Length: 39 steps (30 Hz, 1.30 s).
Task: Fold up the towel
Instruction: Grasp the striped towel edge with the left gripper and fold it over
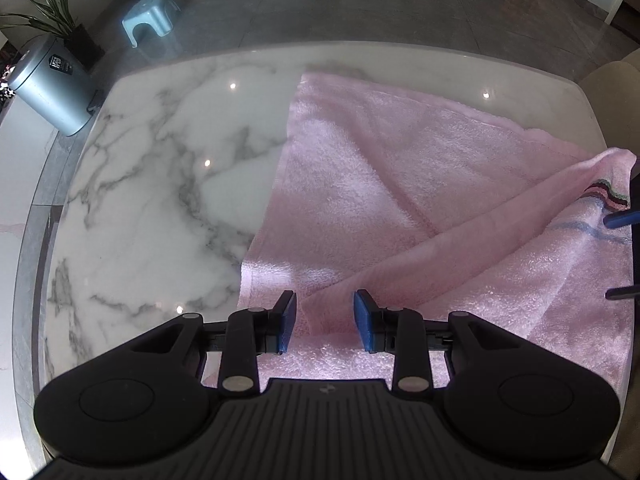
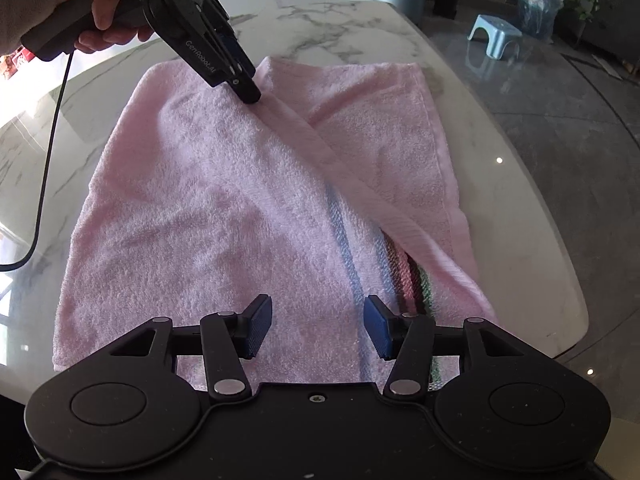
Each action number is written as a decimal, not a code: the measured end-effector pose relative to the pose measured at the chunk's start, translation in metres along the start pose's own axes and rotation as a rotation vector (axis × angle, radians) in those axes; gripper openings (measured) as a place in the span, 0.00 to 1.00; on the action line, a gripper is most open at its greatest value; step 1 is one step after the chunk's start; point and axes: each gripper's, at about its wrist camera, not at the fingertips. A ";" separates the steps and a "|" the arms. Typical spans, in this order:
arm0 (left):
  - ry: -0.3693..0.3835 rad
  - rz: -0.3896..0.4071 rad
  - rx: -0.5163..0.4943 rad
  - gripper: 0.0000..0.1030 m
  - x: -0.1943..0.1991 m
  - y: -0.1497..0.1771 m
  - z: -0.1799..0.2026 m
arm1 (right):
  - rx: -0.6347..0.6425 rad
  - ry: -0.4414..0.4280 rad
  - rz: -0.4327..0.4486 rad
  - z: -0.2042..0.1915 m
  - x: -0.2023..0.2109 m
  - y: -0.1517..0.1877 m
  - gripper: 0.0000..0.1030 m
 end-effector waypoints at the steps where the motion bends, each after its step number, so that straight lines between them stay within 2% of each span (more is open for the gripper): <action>1: 0.003 -0.002 -0.002 0.30 -0.001 0.000 -0.001 | 0.016 0.014 -0.012 -0.001 -0.002 -0.001 0.48; 8: 0.005 -0.058 -0.006 0.30 -0.010 0.000 -0.005 | 0.037 -0.015 -0.072 -0.004 -0.016 -0.002 0.51; 12: 0.033 -0.048 0.053 0.30 -0.011 0.001 -0.013 | 0.039 -0.026 -0.076 -0.004 -0.018 -0.004 0.56; 16: 0.059 -0.047 0.080 0.21 -0.010 0.000 -0.015 | 0.046 -0.026 -0.075 -0.006 -0.018 -0.004 0.57; 24: 0.039 -0.048 0.055 0.04 -0.008 -0.005 -0.009 | 0.050 -0.034 -0.076 -0.008 -0.018 -0.003 0.63; 27: 0.039 -0.025 0.054 0.04 0.003 -0.009 -0.010 | 0.053 -0.034 -0.076 -0.008 -0.017 -0.003 0.63; 35: -0.008 0.039 -0.028 0.04 0.045 -0.045 0.000 | 0.057 -0.033 -0.073 -0.011 -0.015 -0.001 0.64; 39: -0.045 0.069 -0.106 0.04 0.056 -0.077 0.012 | 0.059 -0.034 -0.070 -0.011 -0.015 0.000 0.64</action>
Point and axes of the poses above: each gripper's, at about its wrist camera, not at the fingertips, and x roughly against the way its jaws point, z to its right, y to its underside, and after that the axes turned 15 degrees about y, right-handed
